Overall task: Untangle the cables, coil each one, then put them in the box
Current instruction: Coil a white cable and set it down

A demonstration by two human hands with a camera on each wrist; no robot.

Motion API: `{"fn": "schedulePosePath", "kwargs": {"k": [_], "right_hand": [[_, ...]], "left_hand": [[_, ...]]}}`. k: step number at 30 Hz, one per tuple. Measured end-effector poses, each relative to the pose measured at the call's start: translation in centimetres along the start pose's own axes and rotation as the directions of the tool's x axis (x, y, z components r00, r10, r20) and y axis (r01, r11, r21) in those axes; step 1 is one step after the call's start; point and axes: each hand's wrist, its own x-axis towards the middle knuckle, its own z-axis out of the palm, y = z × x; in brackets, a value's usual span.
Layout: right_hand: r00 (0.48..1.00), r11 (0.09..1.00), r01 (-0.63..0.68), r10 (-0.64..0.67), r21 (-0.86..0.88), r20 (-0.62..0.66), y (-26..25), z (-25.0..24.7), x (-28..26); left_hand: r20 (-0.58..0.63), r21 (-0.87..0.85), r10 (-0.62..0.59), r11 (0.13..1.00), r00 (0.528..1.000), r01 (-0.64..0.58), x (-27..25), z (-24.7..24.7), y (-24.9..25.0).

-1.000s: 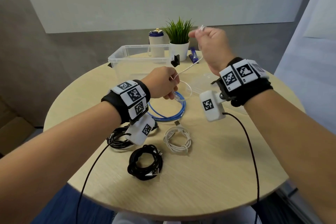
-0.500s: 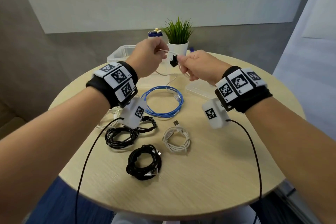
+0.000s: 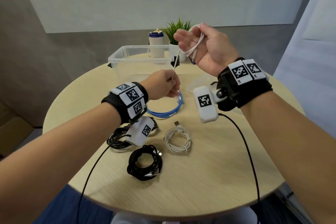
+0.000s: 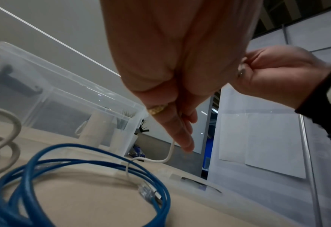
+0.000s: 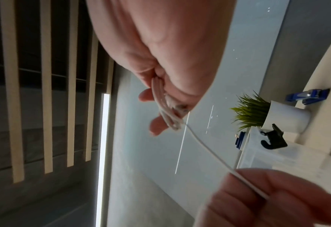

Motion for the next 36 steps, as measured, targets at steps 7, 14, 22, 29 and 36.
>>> {"fn": "schedulePosePath", "kwargs": {"k": [7, 14, 22, 29, 36], "right_hand": [[0.932, 0.55, 0.157, -0.358, -0.821, -0.062, 1.1, -1.9, 1.3], [1.0, 0.094, 0.02, -0.026, -0.995, 0.018, 2.3, -3.2, 0.5], [0.989, 0.691, -0.068, 0.141, -0.72, 0.042, 2.7, -1.6, -0.6], [0.994, 0.896, -0.046, 0.084, -0.442, 0.067, 2.2, -0.9, -0.7], [0.998, 0.982, -0.057, 0.063, -0.178, 0.028, 1.6, -0.6, -0.6]], "left_hand": [[0.062, 0.05, -0.015, 0.999, 0.998, 0.012, -0.1, 0.6, -0.3], [-0.141, -0.079, 0.122, 0.988, 0.983, -0.134, 0.4, -1.1, 1.0], [-0.255, -0.038, 0.181, 0.98, 0.95, -0.197, 0.1, -2.4, 2.2], [-0.12, -0.089, 0.215, 0.97, 0.969, -0.226, -1.0, -1.8, 2.2], [-0.145, 0.105, 0.187, 0.979, 0.972, -0.173, -1.1, -2.0, 1.8]]}}
